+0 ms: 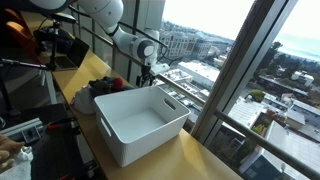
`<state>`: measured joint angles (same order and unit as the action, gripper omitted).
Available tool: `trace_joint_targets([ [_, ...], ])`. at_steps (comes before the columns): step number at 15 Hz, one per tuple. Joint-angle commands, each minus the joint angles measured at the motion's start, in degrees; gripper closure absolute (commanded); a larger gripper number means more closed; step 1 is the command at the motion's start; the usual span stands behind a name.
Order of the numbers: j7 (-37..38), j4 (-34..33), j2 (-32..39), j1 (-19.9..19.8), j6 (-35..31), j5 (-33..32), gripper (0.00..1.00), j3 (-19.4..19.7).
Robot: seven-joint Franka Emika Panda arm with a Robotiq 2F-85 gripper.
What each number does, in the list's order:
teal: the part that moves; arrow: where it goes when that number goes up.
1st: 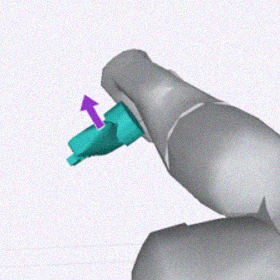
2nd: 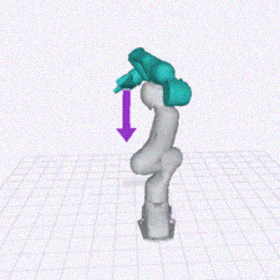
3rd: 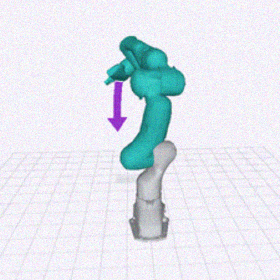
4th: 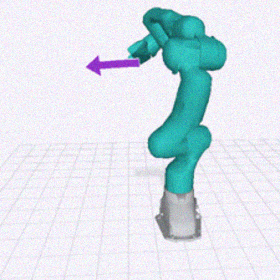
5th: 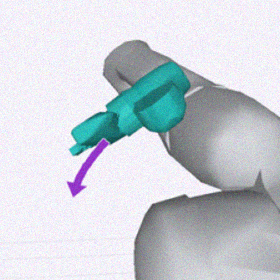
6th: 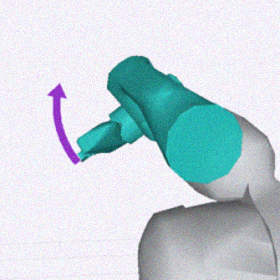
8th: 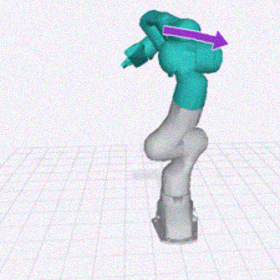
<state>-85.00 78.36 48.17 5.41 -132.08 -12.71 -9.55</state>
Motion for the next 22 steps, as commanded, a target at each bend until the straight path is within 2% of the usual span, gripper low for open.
trace_joint_targets([
  [1,-0.3,-2.5,1.1,1.0,2.4,-1.5,0.26,1.6],
  [3,-0.3,-2.7,1.3,1.0,2.3,-1.8,0.29,1.7],
  [12,-0.3,-4.9,2.2,1.1,2.8,-1.7,0.97,1.4],
  [13,-0.3,-5.1,2.3,1.0,3.0,-1.7,1.00,1.4],
  [18,-0.3,-6.2,2.5,1.3,3.5,-1.5,1.00,1.2],
  [22,0.4,-4.7,-3.5,3.1,3.0,-2.1,1.00,0.7],
])
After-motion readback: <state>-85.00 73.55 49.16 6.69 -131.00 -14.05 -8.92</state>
